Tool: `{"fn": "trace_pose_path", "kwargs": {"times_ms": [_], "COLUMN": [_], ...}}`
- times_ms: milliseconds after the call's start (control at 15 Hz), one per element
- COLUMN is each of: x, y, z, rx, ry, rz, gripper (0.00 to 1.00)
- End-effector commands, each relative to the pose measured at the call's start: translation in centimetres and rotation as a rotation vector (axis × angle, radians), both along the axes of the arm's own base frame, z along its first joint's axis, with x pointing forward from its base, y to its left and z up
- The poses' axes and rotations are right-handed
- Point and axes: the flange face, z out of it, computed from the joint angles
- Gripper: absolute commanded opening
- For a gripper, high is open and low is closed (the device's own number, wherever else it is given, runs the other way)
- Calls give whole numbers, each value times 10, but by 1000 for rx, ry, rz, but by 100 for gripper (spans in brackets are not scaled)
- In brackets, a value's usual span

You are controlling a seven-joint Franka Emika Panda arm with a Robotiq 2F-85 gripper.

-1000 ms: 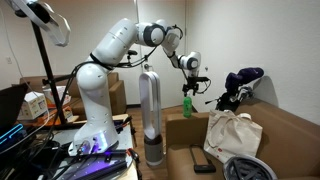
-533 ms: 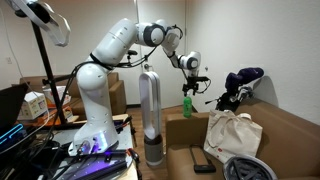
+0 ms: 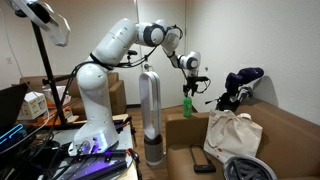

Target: Put the bottle in the bag

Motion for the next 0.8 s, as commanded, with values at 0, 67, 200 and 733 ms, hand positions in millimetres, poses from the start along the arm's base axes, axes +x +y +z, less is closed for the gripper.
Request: {"fn": "trace_pose_path", "kwargs": {"times_ms": [0,67,200,733], "x": [3,3,3,5], "y": [2,2,2,-3], "z": [2,2,3,8], "rx": [-11,-10,-10,-11], "ry": [-2,-2,-2,-12], "rz": [7,6,4,-8], "gripper": [39,33,20,11]}}
